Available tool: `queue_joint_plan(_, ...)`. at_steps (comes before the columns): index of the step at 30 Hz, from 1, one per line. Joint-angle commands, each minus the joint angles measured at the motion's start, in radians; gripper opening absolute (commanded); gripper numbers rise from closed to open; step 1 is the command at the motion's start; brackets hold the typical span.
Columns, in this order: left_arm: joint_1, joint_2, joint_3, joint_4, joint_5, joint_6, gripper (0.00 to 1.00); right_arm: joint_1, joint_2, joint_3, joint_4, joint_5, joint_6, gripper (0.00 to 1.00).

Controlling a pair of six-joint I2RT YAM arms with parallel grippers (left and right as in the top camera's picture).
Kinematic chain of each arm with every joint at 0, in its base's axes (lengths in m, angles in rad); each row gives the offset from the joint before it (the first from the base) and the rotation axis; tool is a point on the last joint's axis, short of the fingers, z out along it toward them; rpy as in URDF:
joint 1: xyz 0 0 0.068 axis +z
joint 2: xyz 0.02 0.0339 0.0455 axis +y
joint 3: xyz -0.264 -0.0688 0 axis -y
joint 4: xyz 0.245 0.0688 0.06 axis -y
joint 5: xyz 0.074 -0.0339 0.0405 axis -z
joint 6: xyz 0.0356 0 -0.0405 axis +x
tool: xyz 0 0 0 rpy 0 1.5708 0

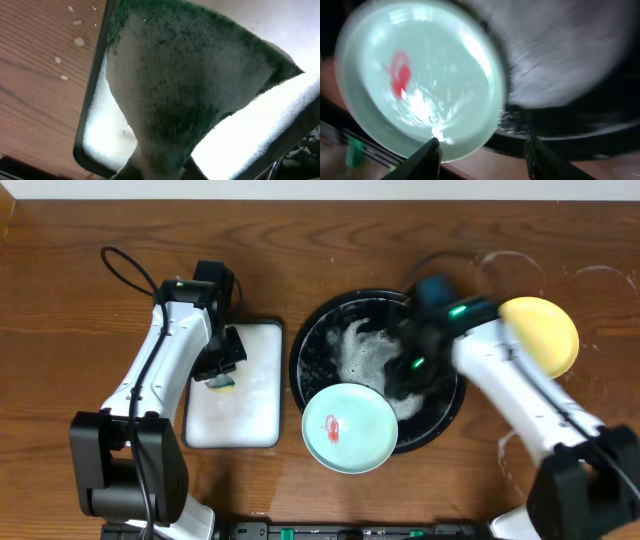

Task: Clean dirty plates on tray and stack at the side
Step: 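Move the right gripper to the stained plate and grip its rim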

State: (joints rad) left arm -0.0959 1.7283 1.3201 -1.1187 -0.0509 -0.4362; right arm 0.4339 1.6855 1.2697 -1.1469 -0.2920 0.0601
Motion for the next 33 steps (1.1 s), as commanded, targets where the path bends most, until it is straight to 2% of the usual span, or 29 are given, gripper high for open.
queue_joint_plan(1, 0.002, 0.0, 0.002, -0.004, 0.002, 0.017, 0.11, 0.091, 0.01, -0.116, 0.058, 0.055, 0.094, 0.52)
queue_joint_plan(4, 0.002, 0.0, 0.002, -0.002, 0.002, 0.017, 0.11, 0.129, 0.01, -0.253, 0.172, 0.056, 0.176, 0.5)
queue_joint_plan(7, 0.002, 0.0, 0.002, 0.003, 0.002, 0.017, 0.11, 0.128, 0.01, -0.317, 0.239, 0.055, 0.22, 0.41)
queue_joint_plan(8, 0.002, 0.0, 0.002, 0.003, 0.002, 0.017, 0.11, 0.128, 0.01, -0.323, 0.249, 0.055, 0.224, 0.37)
queue_joint_plan(12, 0.002, 0.0, 0.002, 0.003, 0.002, 0.017, 0.11, 0.127, 0.01, -0.322, 0.29, 0.056, 0.224, 0.04)
queue_joint_plan(13, 0.002, 0.0, 0.002, 0.003, 0.002, 0.017, 0.11, 0.125, 0.01, -0.322, 0.3, 0.056, 0.224, 0.01)
queue_joint_plan(19, 0.002, 0.0, 0.002, 0.001, 0.002, 0.017, 0.11, 0.045, 0.009, -0.298, 0.329, 0.151, 0.263, 0.01)
queue_joint_plan(28, 0.002, 0.0, 0.002, 0.002, 0.003, 0.017, 0.1, -0.194, 0.009, -0.247, 0.456, 0.177, 0.375, 0.01)
queue_joint_plan(33, 0.002, 0.0, 0.002, 0.002, 0.002, 0.029, 0.08, -0.209, 0.016, -0.255, 0.448, 0.182, 0.43, 0.01)
